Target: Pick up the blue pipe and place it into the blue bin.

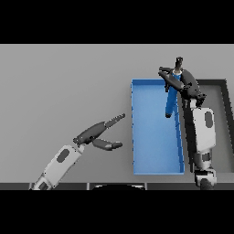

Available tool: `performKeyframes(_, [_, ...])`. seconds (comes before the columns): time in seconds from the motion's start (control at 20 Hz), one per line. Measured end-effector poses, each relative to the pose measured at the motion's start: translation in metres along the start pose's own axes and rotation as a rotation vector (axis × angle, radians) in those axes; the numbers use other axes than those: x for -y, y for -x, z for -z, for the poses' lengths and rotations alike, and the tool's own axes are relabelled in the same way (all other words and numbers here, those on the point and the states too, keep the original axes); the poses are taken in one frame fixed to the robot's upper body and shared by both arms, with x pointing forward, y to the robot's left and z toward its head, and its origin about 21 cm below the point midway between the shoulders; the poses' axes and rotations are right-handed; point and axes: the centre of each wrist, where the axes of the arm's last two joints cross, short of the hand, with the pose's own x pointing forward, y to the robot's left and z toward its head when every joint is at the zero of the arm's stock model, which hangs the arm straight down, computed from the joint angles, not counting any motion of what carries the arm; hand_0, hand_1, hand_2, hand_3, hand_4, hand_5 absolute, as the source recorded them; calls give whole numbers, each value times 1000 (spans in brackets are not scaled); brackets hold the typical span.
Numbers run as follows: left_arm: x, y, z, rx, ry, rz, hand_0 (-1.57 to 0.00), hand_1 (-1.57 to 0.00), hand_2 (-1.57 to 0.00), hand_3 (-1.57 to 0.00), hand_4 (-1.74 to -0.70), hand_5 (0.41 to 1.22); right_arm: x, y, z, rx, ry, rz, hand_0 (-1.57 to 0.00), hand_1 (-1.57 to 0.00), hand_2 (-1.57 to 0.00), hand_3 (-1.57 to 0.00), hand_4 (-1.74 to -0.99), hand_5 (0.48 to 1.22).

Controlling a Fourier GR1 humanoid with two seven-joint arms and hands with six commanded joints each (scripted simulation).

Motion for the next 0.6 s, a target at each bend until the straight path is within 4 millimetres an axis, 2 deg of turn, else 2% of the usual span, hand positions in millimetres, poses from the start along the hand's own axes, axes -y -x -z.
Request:
performKeyframes(0.05, [5, 1, 0, -4, 8, -5, 1, 1, 1, 1, -826, 470, 1, 8, -1, -33, 18, -14, -1571, -1571, -1571, -1080, -1586, 1221])
performKeyframes(0.1, [6, 0, 2, -1, 1, -6, 1, 1, 1, 1, -827, 471, 3, 15, -2, -64, 30, -16, -1571, -1571, -1571, -1178, -1569, 1221])
performKeyframes(0.25, [7, 0, 1, -5, 4, -10, 1, 1, 1, 1, -826, 475, 0, 45, -6, -176, 37, -33, -1571, -1571, -1571, -693, -1653, 1205])
performKeyframes(0.35, [5, -2, 3, 4, 0, -7, 1, 1, 1, 1, -827, 474, -1, 56, -8, -250, 51, -58, -1571, -1571, -1571, -1009, -1583, 1199])
performKeyframes(0.4, [8, 0, 2, 1, 9, -12, 1, 1, 1, 1, -829, 474, 0, 63, -10, -300, 65, -52, -1465, -1382, -1333, -807, -1534, 1190])
performKeyframes(0.5, [9, -3, 3, 5, 5, -17, 1, 1, 1, 1, -829, 476, 0, 72, -8, -401, 78, -5, -937, -884, -853, -516, -1404, 1159])
performKeyframes(0.6, [5, -4, 2, 0, 5, -6, 1, 1, 1, 1, -828, 476, -6, 74, -7, -469, 58, 15, -599, -566, -545, -330, -1302, 1182])
